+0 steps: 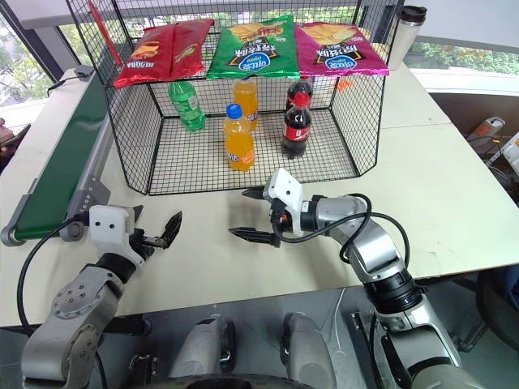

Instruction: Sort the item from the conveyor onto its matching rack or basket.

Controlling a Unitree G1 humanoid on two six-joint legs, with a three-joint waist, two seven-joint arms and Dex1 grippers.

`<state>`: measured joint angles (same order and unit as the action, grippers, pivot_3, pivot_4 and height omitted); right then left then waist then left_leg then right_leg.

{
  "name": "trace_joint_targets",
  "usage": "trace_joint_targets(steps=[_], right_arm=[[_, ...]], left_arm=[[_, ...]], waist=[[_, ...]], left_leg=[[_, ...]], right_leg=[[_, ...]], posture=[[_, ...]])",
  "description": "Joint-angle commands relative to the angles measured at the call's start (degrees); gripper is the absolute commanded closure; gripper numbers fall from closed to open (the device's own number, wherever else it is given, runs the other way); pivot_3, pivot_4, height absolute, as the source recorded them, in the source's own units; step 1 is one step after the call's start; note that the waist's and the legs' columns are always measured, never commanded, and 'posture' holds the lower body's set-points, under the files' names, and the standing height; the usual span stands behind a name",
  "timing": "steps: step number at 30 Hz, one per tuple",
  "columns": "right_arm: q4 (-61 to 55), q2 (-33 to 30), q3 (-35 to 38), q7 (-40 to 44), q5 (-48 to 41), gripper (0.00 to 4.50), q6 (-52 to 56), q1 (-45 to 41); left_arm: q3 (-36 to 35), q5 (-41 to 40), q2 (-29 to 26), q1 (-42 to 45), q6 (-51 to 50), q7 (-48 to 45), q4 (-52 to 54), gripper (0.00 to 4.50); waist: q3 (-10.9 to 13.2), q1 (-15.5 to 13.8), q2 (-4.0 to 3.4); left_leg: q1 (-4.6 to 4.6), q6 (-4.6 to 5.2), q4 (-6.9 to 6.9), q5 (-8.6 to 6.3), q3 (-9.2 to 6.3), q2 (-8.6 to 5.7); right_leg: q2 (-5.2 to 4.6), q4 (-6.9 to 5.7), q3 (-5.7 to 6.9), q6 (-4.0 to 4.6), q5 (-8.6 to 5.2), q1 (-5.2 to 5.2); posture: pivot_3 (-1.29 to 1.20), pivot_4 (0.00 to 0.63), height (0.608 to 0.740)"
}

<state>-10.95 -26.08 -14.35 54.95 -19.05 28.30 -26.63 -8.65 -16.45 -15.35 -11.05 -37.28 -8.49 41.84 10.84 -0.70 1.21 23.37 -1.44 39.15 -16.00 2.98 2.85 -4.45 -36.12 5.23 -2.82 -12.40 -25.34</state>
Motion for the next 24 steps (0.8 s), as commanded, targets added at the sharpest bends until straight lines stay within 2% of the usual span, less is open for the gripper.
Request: trace_joint_targets(steps=[1,24], right_arm=[[-0.7,-0.1,0.6,0.3,-0.2,0.00,-1.2,-1.1],[0.2,0.1,0.5,0.7,0.2,0.00,-2.4,-0.7]], left_arm=[[-0.1,0.0,-0.2,-0.1,1.6,-0.4,2.4,0.04],[-0.1,0.5,0.0,0.5,1.2,0.2,2.4,0.04]], waist=[[0.0,0.0,0.00],[0.0,0.0,0.00]], left_leg=[[0.00,0.00,0.00,0.00,0.00,0.00],[0.00,0.00,0.00,0.00,0.00,0.00]], right_leg=[[0.00,0.00,0.00,0.00,0.00,0.00],[0.00,0.00,0.00,0.00,0.00,0.00]], posture=[[0.00,0.150,0.740],[0.00,0.150,0.740]])
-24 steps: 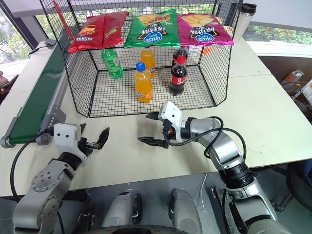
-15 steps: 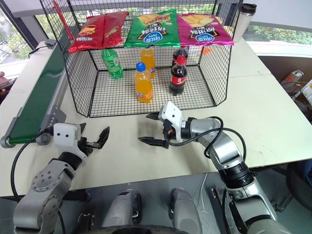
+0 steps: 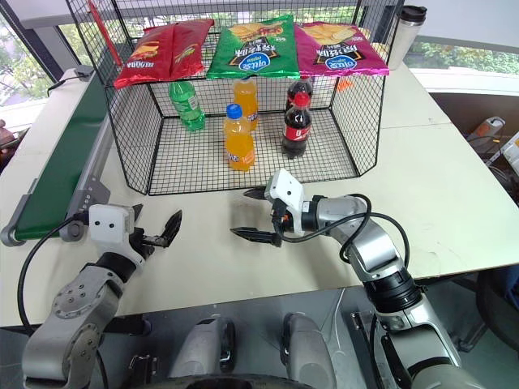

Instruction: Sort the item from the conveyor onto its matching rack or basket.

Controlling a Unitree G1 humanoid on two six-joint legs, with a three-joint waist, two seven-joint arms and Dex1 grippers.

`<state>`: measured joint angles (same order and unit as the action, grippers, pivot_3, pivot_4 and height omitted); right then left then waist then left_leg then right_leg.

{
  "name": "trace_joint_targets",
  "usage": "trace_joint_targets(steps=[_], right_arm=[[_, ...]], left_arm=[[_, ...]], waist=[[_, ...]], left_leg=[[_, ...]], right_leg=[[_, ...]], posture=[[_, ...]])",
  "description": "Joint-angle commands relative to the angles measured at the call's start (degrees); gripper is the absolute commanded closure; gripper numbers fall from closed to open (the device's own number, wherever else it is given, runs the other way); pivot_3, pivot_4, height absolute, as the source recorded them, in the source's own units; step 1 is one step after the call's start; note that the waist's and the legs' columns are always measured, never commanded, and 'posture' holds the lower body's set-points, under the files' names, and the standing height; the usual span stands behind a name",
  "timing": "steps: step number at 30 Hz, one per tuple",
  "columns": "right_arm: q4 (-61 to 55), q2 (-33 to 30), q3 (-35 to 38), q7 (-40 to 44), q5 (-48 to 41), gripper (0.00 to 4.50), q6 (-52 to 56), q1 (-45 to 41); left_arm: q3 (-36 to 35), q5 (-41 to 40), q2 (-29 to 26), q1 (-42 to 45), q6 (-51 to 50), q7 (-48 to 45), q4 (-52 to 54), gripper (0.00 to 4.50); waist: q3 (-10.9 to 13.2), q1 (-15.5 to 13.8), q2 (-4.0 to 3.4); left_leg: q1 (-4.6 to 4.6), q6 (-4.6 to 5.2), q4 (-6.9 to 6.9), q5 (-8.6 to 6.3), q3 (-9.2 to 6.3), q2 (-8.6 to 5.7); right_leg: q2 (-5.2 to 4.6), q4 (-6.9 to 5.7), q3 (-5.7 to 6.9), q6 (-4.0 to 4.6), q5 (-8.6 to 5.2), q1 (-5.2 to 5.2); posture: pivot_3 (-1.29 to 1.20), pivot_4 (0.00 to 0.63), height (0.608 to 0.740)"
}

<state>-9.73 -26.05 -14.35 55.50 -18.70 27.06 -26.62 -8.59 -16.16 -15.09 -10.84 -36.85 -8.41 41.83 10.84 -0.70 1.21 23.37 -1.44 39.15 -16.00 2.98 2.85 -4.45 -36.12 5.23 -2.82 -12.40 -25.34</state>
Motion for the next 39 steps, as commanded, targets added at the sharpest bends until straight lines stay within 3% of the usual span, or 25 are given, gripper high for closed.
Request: trace_joint_targets(steps=[1,21,39], right_arm=[[-1.0,0.1,0.5,0.2,-0.2,0.00,-1.1,-0.7],[-3.3,1.5,2.6,4.1,-4.6,0.00,-6.8,0.5],[-1.6,1.1,1.4,5.6,-1.9,0.00,-11.3,-1.7]], left_arm=[[-0.2,0.2,-0.2,0.3,0.7,0.2,2.4,0.04],[-1.4,-0.1,0.6,1.1,-0.3,1.9,2.5,0.04],[-6.5,1.6,2.1,4.5,0.0,7.8,2.8,0.04]], waist=[[0.0,0.0,0.00],[0.0,0.0,0.00],[0.0,0.0,0.00]], left_leg=[[0.00,0.00,0.00,0.00,0.00,0.00],[0.00,0.00,0.00,0.00,-0.01,0.00],[0.00,0.00,0.00,0.00,0.01,0.00]], right_leg=[[0.00,0.00,0.00,0.00,0.00,0.00],[0.00,0.00,0.00,0.00,0.00,0.00],[0.00,0.00,0.00,-0.01,0.01,0.02]], posture=[[0.00,0.150,0.740],[0.00,0.150,0.740],[0.00,0.150,0.740]])
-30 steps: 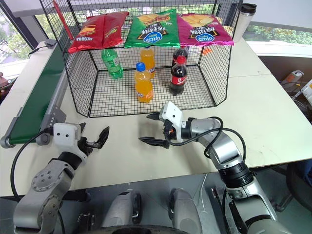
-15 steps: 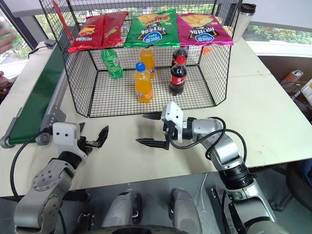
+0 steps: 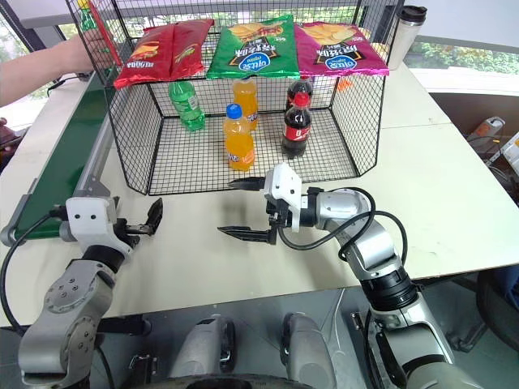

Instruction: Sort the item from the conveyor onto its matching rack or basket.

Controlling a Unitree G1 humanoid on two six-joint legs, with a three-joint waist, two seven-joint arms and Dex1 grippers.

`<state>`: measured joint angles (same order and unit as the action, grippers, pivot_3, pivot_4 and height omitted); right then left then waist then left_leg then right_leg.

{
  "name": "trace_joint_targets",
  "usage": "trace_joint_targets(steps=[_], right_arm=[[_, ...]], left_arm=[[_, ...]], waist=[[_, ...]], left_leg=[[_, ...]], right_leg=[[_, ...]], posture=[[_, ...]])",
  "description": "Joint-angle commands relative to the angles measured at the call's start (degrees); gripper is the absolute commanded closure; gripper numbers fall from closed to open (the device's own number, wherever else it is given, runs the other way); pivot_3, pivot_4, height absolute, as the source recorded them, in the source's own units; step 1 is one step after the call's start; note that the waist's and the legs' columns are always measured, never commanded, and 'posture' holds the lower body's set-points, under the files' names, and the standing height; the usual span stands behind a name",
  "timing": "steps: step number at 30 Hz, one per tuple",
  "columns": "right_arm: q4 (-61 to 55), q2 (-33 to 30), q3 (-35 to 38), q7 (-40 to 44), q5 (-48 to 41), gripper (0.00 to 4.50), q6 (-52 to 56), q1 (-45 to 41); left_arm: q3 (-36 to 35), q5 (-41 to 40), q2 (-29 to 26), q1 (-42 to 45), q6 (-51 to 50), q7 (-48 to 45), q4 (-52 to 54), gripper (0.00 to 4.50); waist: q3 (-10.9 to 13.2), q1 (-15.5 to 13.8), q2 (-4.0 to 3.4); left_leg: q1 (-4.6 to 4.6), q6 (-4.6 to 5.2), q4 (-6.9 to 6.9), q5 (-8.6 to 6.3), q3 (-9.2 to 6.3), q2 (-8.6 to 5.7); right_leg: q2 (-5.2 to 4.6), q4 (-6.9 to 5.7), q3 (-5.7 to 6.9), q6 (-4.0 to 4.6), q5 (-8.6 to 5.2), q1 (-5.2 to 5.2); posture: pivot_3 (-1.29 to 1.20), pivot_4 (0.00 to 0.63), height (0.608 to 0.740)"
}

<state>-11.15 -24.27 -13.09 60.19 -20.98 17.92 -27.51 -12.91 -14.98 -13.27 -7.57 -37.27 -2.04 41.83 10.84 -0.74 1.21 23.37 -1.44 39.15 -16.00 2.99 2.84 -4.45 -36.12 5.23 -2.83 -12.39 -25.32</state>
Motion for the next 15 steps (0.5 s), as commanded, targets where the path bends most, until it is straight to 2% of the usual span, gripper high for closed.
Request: trace_joint_targets(steps=[1,15], right_arm=[[0.0,-0.8,0.0,1.2,0.6,0.00,-2.5,-0.7],[1.3,-1.7,-0.9,2.5,2.8,0.00,-4.3,-0.6]], left_arm=[[-2.8,0.4,0.3,1.4,0.4,1.7,3.0,0.04],[-8.5,0.8,1.0,6.2,-1.7,6.9,5.1,0.04]], waist=[[0.0,0.0,0.00],[0.0,0.0,0.00]], left_leg=[[0.00,0.00,0.00,0.00,0.00,0.00],[0.00,0.00,0.01,0.00,0.00,-0.01]], right_leg=[[0.00,0.00,0.00,0.00,0.00,0.00],[0.00,-0.01,0.00,-0.03,0.02,0.02]], posture=[[0.00,0.150,0.740],[0.00,0.150,0.740]])
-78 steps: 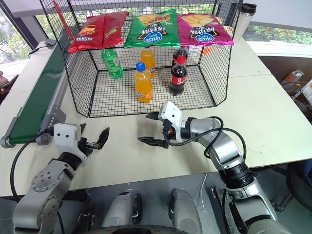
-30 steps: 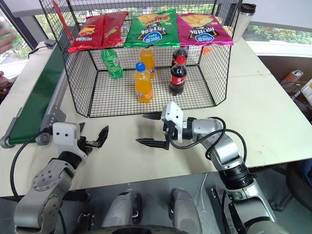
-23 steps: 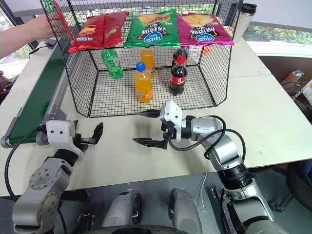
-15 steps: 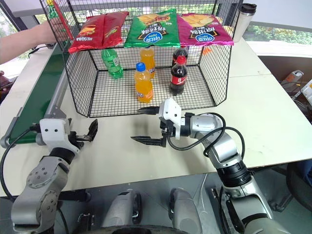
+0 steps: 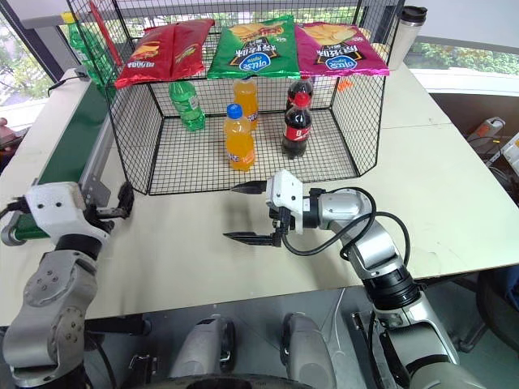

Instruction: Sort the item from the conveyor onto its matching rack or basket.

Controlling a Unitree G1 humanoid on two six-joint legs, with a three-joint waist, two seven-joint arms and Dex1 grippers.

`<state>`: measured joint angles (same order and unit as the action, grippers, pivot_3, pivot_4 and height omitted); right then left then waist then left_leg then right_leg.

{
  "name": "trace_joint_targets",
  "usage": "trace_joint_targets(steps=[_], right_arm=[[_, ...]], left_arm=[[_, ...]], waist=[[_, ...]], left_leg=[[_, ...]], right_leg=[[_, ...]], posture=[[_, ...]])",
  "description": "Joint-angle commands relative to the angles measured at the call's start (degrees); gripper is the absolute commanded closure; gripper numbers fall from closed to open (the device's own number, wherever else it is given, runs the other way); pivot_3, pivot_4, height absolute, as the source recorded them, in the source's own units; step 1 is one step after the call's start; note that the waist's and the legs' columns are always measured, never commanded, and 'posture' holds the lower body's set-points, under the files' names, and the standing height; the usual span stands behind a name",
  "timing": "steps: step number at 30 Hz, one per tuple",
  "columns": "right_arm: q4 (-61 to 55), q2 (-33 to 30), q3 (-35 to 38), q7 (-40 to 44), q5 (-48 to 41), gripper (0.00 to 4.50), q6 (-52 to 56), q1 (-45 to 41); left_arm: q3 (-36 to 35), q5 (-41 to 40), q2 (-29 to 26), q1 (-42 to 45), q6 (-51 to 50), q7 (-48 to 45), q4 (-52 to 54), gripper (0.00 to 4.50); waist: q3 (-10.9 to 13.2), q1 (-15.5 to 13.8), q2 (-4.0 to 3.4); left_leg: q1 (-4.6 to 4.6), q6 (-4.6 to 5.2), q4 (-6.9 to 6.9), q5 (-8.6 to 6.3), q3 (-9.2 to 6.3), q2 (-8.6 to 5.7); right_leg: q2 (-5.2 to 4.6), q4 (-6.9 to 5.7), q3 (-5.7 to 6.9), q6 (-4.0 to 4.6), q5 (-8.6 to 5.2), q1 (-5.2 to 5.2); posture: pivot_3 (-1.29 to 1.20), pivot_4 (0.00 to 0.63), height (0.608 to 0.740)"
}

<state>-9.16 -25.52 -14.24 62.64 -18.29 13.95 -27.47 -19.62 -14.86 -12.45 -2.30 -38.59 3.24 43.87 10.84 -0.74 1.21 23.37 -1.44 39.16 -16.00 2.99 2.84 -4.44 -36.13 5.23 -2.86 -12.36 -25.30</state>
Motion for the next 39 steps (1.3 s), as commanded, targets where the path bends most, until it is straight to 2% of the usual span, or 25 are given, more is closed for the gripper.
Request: trace_joint_targets(steps=[1,13,24,39], right_arm=[[-0.8,-0.3,0.3,-0.1,-0.3,0.00,0.4,-0.9],[-2.3,0.5,1.1,0.1,-2.8,0.00,1.6,-1.5],[-1.8,0.7,1.0,-0.2,-2.9,0.00,0.9,-1.4],[-2.8,0.2,1.2,0.9,-4.4,0.00,1.3,0.1]], left_arm=[[-2.4,1.1,0.0,1.2,-0.5,2.1,2.9,0.04],[-11.6,-0.5,-3.8,-0.3,-4.4,0.0,1.8,0.04],[-17.9,-2.7,-3.9,-0.7,-5.4,-1.1,-1.1,0.04],[-19.2,-3.7,-6.5,2.6,-6.6,-0.6,-3.7,0.04]], waist=[[0.0,0.0,0.00],[0.0,0.0,0.00],[0.0,0.0,0.00],[0.0,0.0,0.00]], left_leg=[[0.00,0.00,0.00,0.00,0.00,0.00],[0.00,0.00,-0.01,0.00,0.00,0.01],[-0.01,0.00,0.00,0.00,0.00,0.01],[-0.01,0.00,0.00,0.00,0.00,0.00]], right_leg=[[0.00,0.00,0.00,-0.07,0.04,0.00],[0.01,0.00,0.00,-0.11,0.06,-0.01],[0.00,0.00,0.00,0.01,0.00,0.00],[0.00,-0.01,0.00,-0.10,0.07,0.00]], posture=[[0.00,0.150,0.740],[0.00,0.150,0.740],[0.00,0.150,0.740],[0.00,0.150,0.740]])
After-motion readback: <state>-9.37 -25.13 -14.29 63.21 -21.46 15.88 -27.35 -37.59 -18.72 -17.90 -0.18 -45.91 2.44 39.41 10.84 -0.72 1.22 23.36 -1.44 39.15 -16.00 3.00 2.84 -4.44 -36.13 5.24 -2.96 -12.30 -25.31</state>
